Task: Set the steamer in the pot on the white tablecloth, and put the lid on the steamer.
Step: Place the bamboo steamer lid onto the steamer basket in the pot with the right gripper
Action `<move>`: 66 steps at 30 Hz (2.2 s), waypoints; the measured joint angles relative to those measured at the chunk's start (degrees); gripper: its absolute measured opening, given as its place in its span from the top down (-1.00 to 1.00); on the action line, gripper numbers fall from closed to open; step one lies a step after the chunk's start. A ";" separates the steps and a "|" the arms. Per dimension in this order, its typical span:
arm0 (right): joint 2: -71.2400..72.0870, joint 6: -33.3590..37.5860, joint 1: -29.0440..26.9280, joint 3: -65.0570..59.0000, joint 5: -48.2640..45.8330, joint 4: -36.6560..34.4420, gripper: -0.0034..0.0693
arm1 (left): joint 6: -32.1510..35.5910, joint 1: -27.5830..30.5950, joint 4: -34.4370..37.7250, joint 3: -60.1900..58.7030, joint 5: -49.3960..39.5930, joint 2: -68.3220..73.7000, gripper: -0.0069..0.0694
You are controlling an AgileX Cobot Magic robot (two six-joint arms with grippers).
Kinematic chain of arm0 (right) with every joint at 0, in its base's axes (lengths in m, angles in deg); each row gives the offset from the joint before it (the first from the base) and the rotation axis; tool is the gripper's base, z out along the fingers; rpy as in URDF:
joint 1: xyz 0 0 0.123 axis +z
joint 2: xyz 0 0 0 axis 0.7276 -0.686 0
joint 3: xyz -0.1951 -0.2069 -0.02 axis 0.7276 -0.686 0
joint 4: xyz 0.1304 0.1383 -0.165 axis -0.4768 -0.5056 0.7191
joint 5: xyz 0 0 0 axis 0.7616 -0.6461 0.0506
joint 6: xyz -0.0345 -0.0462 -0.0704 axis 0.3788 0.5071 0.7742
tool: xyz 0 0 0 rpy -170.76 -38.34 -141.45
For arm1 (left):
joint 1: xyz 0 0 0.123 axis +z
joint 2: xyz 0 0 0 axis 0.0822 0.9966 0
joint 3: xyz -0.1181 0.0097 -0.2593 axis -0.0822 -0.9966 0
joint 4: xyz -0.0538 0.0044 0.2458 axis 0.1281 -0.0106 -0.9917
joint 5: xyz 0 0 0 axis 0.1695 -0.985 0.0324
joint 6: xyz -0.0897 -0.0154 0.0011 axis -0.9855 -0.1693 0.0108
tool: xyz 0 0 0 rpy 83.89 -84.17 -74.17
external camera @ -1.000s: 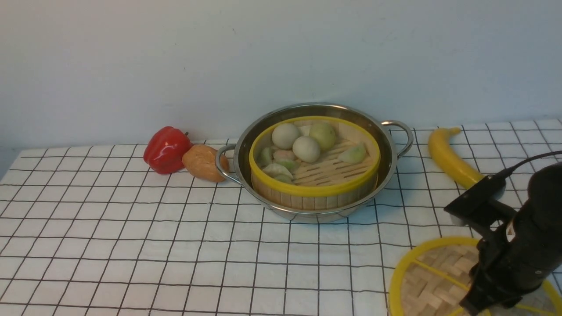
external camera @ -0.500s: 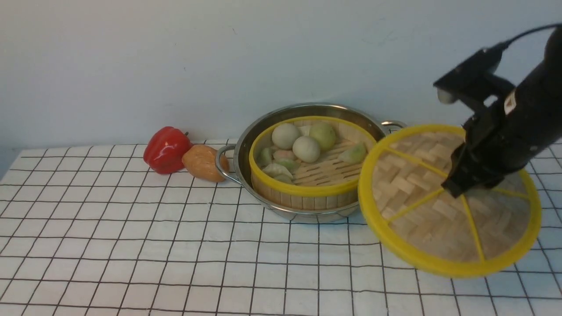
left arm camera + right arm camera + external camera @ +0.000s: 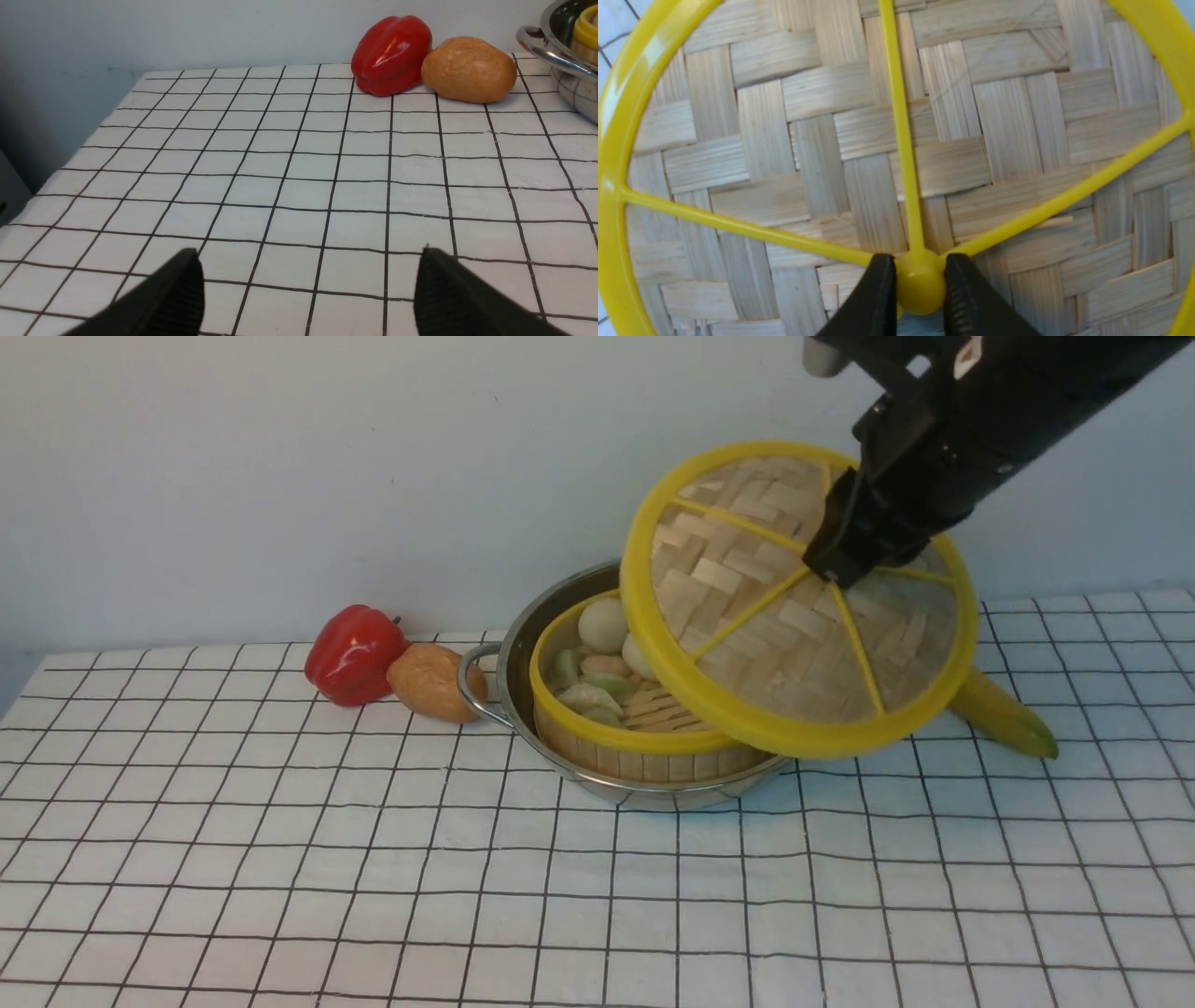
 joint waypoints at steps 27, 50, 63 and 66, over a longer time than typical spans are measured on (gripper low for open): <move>-18.25 12.90 2.76 14.55 6.92 -0.43 0.51 | 0.00 0.00 0.00 0.00 0.00 0.00 -0.64; -18.25 12.99 2.76 14.55 7.14 -0.89 0.51 | 0.00 0.00 0.00 0.00 0.00 0.00 -0.64; -18.25 12.46 3.20 14.55 7.24 -1.40 0.51 | 0.00 0.00 0.00 0.00 0.00 0.00 -0.64; -18.25 11.50 3.30 14.55 5.96 -0.54 0.51 | 0.00 0.00 0.00 0.00 0.00 0.00 -0.64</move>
